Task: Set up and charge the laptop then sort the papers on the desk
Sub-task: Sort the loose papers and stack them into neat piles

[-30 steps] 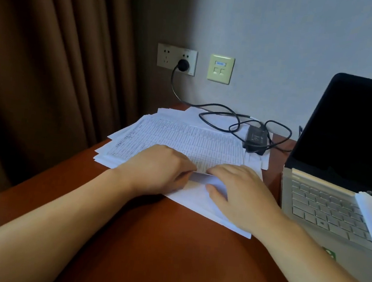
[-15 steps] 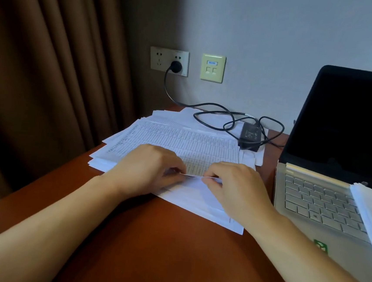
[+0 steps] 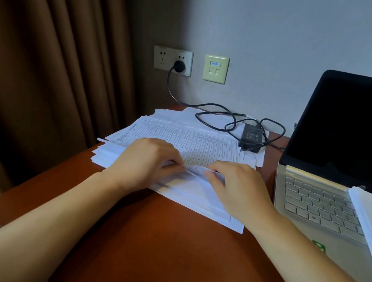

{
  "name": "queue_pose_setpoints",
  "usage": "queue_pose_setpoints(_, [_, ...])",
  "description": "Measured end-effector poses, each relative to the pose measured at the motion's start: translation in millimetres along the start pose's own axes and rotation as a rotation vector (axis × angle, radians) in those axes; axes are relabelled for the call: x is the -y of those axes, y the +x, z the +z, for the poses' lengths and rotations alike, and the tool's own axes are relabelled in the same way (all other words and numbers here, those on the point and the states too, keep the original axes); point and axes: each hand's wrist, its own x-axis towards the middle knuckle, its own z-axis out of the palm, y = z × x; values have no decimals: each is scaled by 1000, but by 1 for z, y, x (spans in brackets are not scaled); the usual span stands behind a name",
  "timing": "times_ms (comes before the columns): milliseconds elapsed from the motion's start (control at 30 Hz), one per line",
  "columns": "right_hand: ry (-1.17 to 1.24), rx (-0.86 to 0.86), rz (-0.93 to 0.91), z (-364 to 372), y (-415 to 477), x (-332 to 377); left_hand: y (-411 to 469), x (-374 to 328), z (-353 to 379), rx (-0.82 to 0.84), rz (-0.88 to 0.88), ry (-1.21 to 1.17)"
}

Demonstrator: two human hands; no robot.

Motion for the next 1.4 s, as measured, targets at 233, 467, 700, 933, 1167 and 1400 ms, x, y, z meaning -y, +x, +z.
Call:
queue_pose_setpoints(233, [-62, -182, 112, -5, 1, -4, 3, -6, 1, -91, 113, 229])
queue_pose_setpoints(467, [-46, -181, 135, -5, 2, -2, 0, -1, 1, 43, 186, 327])
queue_pose_setpoints(700, [-66, -64, -60, -4, -1, 2, -1, 6, 8, 76, 58, 234])
queue_pose_setpoints(933, [-124, -16, -63, -2, -2, 3, 4, -3, 0, -164, 79, 248])
queue_pose_setpoints(1167, [-167, -152, 207, -4, 2, -6, -1, -10, -2, 16, 112, 109])
queue_pose_setpoints(1400, [68, -188, 333, -4, 2, -12, 2, -1, -5, 441, -147, 126])
